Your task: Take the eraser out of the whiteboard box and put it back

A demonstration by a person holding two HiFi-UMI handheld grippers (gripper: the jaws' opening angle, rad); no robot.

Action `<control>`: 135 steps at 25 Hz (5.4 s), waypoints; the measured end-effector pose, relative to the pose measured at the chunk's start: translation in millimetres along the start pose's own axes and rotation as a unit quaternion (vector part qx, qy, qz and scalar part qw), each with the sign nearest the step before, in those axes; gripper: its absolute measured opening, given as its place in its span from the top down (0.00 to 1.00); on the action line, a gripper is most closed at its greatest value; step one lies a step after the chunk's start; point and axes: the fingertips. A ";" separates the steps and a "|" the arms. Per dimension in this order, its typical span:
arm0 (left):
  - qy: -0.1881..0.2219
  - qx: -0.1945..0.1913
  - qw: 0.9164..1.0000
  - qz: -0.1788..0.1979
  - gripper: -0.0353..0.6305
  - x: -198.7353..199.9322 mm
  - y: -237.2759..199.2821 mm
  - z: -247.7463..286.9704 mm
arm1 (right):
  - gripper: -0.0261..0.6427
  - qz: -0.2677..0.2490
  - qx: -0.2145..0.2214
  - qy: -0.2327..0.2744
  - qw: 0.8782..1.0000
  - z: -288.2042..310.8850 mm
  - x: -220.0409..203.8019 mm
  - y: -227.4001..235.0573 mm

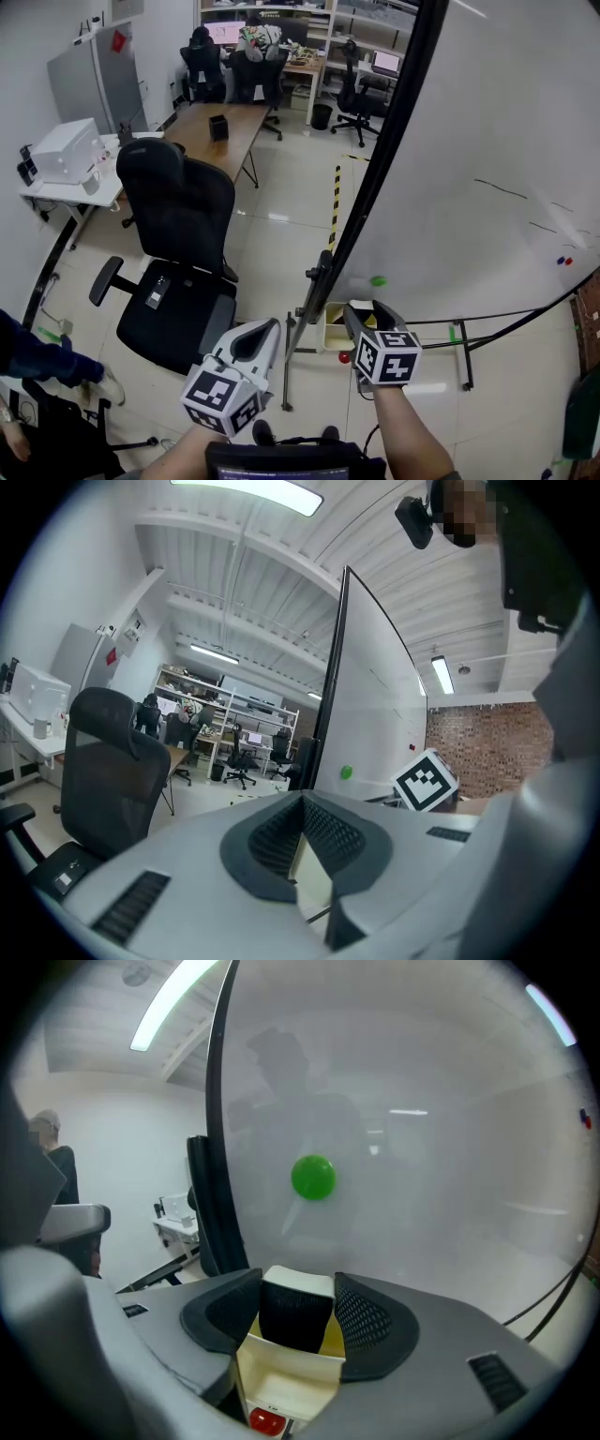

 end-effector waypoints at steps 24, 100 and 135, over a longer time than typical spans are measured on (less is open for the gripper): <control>0.038 0.020 0.999 0.018 0.89 21.4 109.5 -40.3 | 0.56 -0.005 0.080 0.186 0.979 -237.7 83.7 19.5; 0.034 0.058 0.995 0.070 0.89 3.3 102.0 -108.7 | 0.56 -0.031 0.130 0.149 0.980 -182.7 40.9 -32.2; -0.008 0.059 0.998 0.037 0.89 -32.6 56.2 -91.0 | 0.56 -0.042 0.083 0.011 0.996 -37.0 -66.3 -19.0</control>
Point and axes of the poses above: the fingertips, and each gripper's own axes: z forward along the fingers, y to its right, x out of its top, and after that the axes turned 5 degrees about x, right-handed
